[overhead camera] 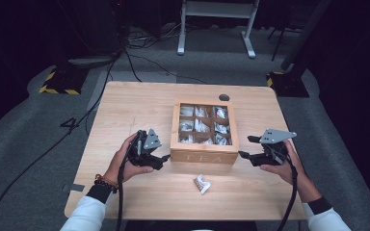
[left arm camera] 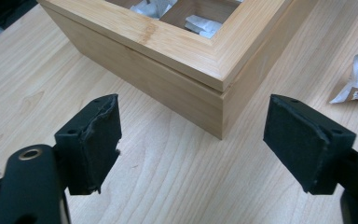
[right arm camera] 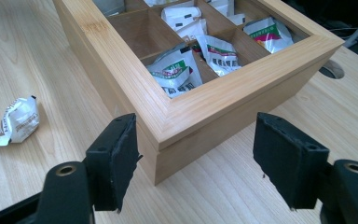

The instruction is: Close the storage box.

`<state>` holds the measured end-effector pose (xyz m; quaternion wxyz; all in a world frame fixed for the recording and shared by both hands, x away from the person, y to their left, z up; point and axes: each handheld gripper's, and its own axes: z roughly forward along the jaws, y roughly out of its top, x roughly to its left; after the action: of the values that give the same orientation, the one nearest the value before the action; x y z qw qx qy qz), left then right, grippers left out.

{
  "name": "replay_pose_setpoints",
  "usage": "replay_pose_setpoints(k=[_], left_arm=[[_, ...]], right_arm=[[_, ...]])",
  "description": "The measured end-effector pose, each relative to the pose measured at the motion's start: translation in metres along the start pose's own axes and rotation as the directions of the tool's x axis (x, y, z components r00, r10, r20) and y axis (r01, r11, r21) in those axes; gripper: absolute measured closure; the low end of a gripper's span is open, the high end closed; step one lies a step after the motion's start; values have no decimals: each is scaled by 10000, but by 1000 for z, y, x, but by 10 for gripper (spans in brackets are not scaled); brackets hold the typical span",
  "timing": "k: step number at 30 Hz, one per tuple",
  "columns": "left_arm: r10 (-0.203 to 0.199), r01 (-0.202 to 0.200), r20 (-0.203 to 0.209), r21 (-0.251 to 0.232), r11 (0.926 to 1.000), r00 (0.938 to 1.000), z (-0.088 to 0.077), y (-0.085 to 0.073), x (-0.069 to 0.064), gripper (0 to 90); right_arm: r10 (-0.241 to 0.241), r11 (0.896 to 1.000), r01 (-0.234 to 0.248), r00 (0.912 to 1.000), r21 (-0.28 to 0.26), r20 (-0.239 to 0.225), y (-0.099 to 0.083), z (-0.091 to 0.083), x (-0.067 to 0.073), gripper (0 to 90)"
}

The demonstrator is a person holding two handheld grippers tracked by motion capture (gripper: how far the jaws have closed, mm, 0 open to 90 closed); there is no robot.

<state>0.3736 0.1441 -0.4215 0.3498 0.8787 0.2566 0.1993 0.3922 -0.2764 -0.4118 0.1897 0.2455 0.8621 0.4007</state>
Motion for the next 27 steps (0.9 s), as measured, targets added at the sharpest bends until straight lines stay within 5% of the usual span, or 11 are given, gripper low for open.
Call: replay_pose_setpoints(k=[9,27], left_arm=[[360,-353,-435,160,9992,9984,-11,-8,-8,186],[347,-219,-1209,1052,9942,9921,-21,-48,-9,173]], right_arm=[[-278,9995,271,9988,184,402,-6,-10,1,296],[-91,9984,36,9951,557,987,-38,-29,3,280]])
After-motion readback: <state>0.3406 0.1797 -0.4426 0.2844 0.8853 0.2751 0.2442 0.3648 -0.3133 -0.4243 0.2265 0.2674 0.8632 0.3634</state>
